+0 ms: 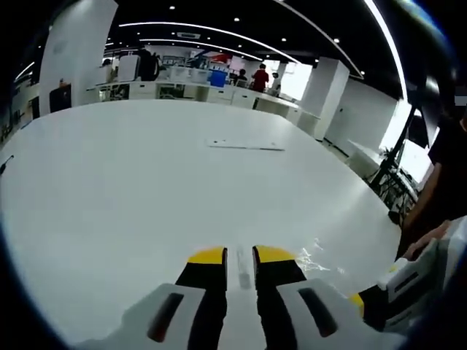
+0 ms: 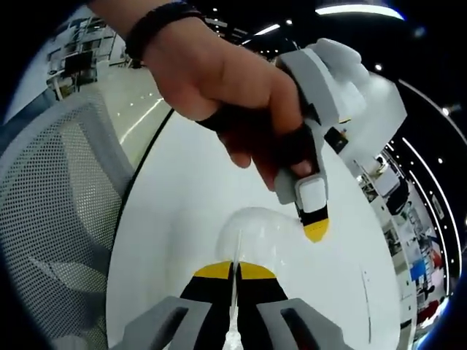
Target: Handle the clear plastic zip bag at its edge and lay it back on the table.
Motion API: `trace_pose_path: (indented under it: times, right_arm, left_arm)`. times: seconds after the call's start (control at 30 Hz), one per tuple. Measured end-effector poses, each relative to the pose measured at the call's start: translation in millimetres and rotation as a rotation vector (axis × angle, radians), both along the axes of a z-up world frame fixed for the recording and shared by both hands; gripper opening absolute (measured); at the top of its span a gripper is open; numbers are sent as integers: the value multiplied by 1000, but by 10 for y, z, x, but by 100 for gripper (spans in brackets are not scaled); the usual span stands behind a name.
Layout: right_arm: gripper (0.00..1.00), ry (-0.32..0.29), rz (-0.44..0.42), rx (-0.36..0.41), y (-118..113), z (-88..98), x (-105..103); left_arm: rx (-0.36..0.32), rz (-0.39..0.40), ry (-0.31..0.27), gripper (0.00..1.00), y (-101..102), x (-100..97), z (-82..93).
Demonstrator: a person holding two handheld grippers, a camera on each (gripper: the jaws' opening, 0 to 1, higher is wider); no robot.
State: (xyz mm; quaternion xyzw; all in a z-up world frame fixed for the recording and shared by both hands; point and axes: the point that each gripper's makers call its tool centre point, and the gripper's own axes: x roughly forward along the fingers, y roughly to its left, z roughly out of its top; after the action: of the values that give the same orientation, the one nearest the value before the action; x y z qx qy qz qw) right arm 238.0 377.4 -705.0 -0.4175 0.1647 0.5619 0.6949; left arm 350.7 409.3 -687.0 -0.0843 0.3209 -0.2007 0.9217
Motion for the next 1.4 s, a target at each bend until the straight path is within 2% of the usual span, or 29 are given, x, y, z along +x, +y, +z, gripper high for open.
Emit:
trace_pose_path:
  times: [0.17, 0.3, 0.53, 1.03, 1.23, 1.4]
  right_arm:
    - [0, -6, 9, -4, 9, -1, -1]
    - [0, -8, 12, -7, 6, -11, -5]
    - [0, -7, 4, -12, -35, -41, -1]
    - [0, 4, -78, -31, -333, -116, 216]
    - [0, 45, -123, -3, -369, -113, 254]
    - [7, 94, -157, 34, -384, -73, 194]
  left_arm:
    - [-3, -1, 6, 2, -14, -32, 29]
    - [3, -10, 8, 0, -23, -57, 46]
    - [11, -18, 16, 0, -13, -92, 51]
    - [3, 5, 27, 0, 151, -65, 65]
    - [-19, 53, 51, 0, 227, -101, 1]
    - [-6, 70, 62, 0, 260, -120, -48]
